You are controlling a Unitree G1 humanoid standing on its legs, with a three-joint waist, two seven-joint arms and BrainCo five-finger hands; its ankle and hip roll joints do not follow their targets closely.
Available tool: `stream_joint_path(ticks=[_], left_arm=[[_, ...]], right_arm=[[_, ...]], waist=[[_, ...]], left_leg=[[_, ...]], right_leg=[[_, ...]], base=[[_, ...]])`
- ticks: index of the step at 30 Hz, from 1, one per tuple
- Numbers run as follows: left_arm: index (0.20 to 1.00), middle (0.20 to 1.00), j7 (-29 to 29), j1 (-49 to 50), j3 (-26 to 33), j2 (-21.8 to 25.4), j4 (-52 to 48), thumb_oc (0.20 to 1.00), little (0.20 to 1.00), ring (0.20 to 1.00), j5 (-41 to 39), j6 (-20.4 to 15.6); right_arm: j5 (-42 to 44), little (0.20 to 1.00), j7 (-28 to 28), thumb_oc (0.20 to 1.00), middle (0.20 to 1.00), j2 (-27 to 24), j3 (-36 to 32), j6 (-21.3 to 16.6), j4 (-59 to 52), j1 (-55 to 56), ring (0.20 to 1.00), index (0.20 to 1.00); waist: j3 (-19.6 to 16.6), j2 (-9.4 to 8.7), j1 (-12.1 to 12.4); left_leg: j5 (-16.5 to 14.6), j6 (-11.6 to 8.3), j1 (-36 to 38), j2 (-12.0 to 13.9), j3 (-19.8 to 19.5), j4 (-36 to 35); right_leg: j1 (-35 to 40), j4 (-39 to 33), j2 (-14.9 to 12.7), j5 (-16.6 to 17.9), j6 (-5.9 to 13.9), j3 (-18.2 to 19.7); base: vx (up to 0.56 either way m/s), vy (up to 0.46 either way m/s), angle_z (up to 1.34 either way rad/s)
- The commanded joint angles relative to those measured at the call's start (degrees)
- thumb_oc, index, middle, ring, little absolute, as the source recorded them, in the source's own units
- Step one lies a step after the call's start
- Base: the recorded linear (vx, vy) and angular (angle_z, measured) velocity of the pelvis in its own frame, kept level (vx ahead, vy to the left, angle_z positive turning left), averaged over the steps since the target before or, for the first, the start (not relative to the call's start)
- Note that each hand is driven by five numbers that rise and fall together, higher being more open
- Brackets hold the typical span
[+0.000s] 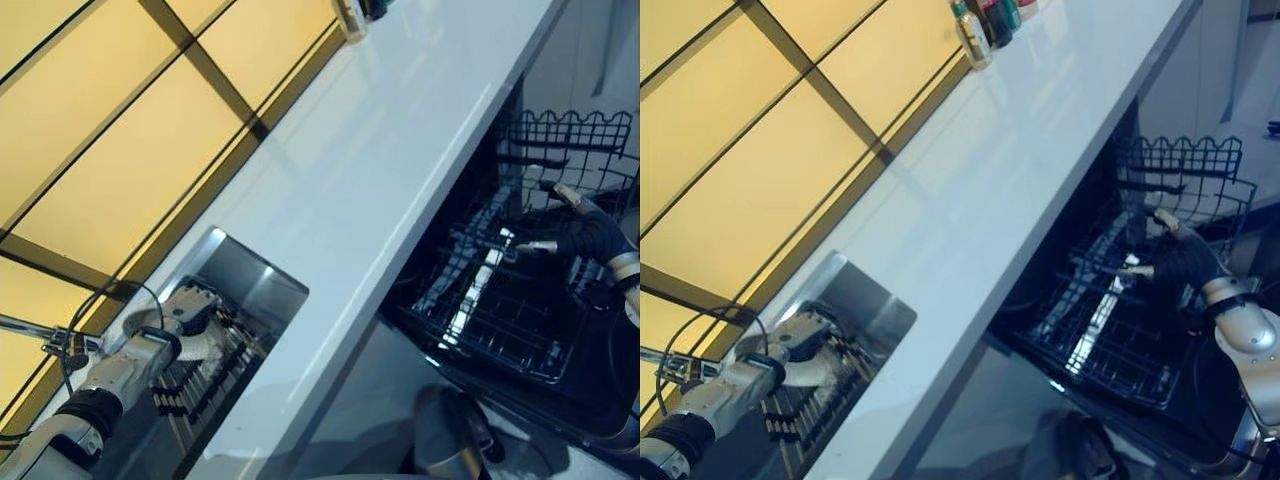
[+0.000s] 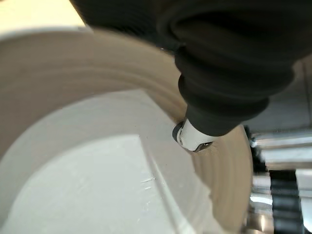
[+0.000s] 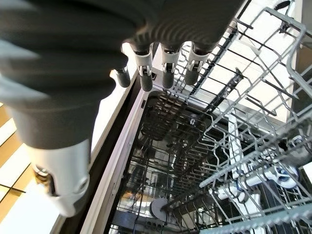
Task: Pick up plates and place into dishwasher.
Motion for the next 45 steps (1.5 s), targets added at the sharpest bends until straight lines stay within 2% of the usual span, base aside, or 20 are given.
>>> stream_joint_path(ticks=[1, 18, 24, 26, 34, 37, 45], left_arm=[[0.200, 0.200, -1.2, -0.3, 0.2, -1.2, 3.4, 0.200, 0.200, 0.200, -0.2, 0.9], [0.200, 0.200, -0.1, 1.8, 2.6, -2.2, 2.0, 0.200, 0.200, 0.200, -0.4, 0.7], [0.200, 0.200, 6.2, 2.8, 6.3, -2.0, 1.1, 0.200, 0.200, 0.200, -5.6, 3.7], [0.200, 0.200, 9.3, 2.6, 8.7, -1.8, 0.5, 0.200, 0.200, 0.200, -8.4, 4.6], [0.200, 0.200, 13.2, 3.7, 16.0, 0.4, -4.4, 0.200, 0.200, 0.200, -11.4, 6.7], [0.200, 0.200, 13.9, 4.1, 17.9, 1.9, -6.8, 0.200, 0.200, 0.200, -12.9, 7.8], [0.200, 0.200, 13.8, 5.5, 22.2, 6.2, -12.0, 0.200, 0.200, 0.200, -18.1, 8.0]], right_arm=[[-1.6, 1.000, 0.8, 1.000, 1.000, -1.3, -2.8, -2.0, -5.8, -3.4, 1.000, 1.000], [-2.9, 1.000, 2.8, 1.000, 1.000, 2.0, -5.6, -2.5, -5.3, -0.4, 1.000, 1.000], [-3.2, 1.000, 2.5, 1.000, 1.000, 3.9, -6.2, -3.4, -5.0, 0.6, 1.000, 1.000], [-3.7, 1.000, 2.1, 1.000, 1.000, 5.0, -6.3, -3.9, -4.8, 0.8, 1.000, 1.000], [-2.3, 1.000, 2.1, 1.000, 1.000, 7.9, -8.1, -5.2, -4.4, 1.5, 1.000, 1.000], [-1.8, 1.000, 1.8, 1.000, 1.000, 9.2, -8.4, -5.7, -4.5, 1.6, 1.000, 1.000], [-1.1, 1.000, -0.7, 1.000, 1.000, 13.5, -7.5, -7.2, -4.3, 1.8, 1.000, 1.000]], waist=[[-3.7, -2.76, 1.6], [-6.2, -3.90, 4.0], [-7.4, -4.97, 5.0], [-8.3, -5.53, 5.7], [-12.0, -8.11, 8.4], [-13.1, -9.11, 9.3], [-15.5, -12.69, 12.2]], left_leg=[[-6.0, -0.39, -2.2, -2.8, -1.4, 9.1], [-5.8, -0.17, -0.9, -3.1, -2.8, 8.5], [-6.0, -0.06, 0.0, -3.0, -3.5, 7.5], [-6.1, -0.10, 0.2, -2.8, -3.6, 7.1], [-6.7, -0.22, 0.9, -2.0, -4.4, 6.2], [-6.9, -0.33, 1.0, -1.5, -4.6, 5.9], [-7.0, -0.64, 0.6, 0.2, -5.8, 4.9]], right_leg=[[7.8, -15.0, -1.8, 3.9, 3.10, -1.6], [10.2, -16.2, -2.0, 4.6, 2.94, -3.0], [11.6, -17.6, -1.9, 4.8, 3.03, -4.1], [12.3, -18.7, -1.6, 5.0, 3.03, -4.5], [15.3, -21.8, -0.5, 5.1, 2.97, -6.3], [16.1, -22.6, 0.0, 5.0, 2.96, -6.9], [17.5, -25.1, 1.3, 5.6, 2.84, -8.4]], base=[[-0.02, 0.035, 0.03], [-0.01, 0.008, 0.06], [-0.07, -0.013, 0.06], [-0.08, -0.029, 0.07], [-0.10, -0.041, 0.14], [-0.12, -0.040, 0.17], [-0.13, -0.064, 0.12]])
